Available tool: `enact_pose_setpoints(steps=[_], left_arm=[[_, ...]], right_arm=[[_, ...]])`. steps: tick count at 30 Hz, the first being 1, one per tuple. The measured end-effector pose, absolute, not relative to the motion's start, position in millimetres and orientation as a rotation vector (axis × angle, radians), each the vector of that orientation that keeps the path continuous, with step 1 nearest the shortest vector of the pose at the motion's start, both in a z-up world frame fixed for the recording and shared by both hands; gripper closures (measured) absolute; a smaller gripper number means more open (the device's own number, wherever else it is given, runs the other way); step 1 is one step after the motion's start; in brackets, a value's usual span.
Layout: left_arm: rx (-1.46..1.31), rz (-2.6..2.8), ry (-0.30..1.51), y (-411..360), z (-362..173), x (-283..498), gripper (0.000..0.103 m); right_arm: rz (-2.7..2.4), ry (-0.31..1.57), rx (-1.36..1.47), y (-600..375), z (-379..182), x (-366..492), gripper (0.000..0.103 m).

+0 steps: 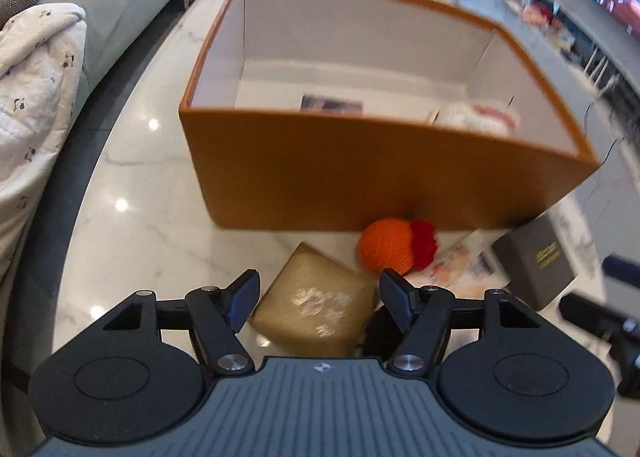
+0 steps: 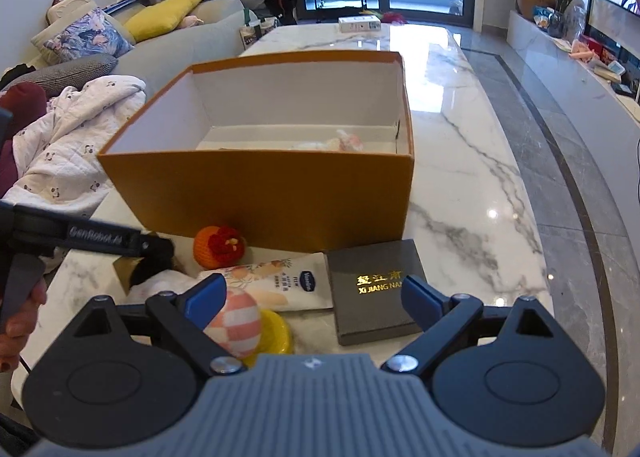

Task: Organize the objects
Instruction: 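Move the left tool to the gold gift box while the right tool approaches the black box, then grasp the gold gift box with the left tool while the right tool grasps the black box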

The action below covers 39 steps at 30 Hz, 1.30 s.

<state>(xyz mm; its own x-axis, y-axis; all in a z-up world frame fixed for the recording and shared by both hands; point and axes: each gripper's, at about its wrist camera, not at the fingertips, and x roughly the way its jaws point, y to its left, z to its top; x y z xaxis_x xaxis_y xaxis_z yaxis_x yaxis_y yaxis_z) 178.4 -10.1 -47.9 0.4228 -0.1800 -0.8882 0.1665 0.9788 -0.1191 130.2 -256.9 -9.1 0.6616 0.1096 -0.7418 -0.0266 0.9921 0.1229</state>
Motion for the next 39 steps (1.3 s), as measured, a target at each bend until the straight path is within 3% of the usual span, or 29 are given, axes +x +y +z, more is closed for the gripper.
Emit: enact_pose_setpoints(steps=[3, 11, 18, 28, 33, 39], left_arm=[[-0.052, -0.227, 1.127, 0, -50, 180, 0.017], [0.097, -0.109, 1.078, 6, -38, 176, 0.016], [-0.133, -0.255, 1.110, 9, -39, 185, 0.016], [-0.002, -0.219, 1.223, -4, -63, 197, 0.014], [0.125, -0.127, 1.195, 0, -59, 194, 0.014], [0.049, -0.150, 1.223, 13, -61, 187, 0.014]], right_arm=[[0.074, 0.866, 0.113, -262, -16, 135, 0.009], [0.064, 0.883, 0.110, -272, -25, 132, 0.009], [0.059, 0.877, 0.142, -278, -26, 131, 0.009], [0.053, 0.889, 0.132, -280, -31, 138, 0.008], [0.055, 0.895, 0.119, -278, -33, 142, 0.008], [0.040, 0.903, 0.110, -276, -42, 148, 0.007]])
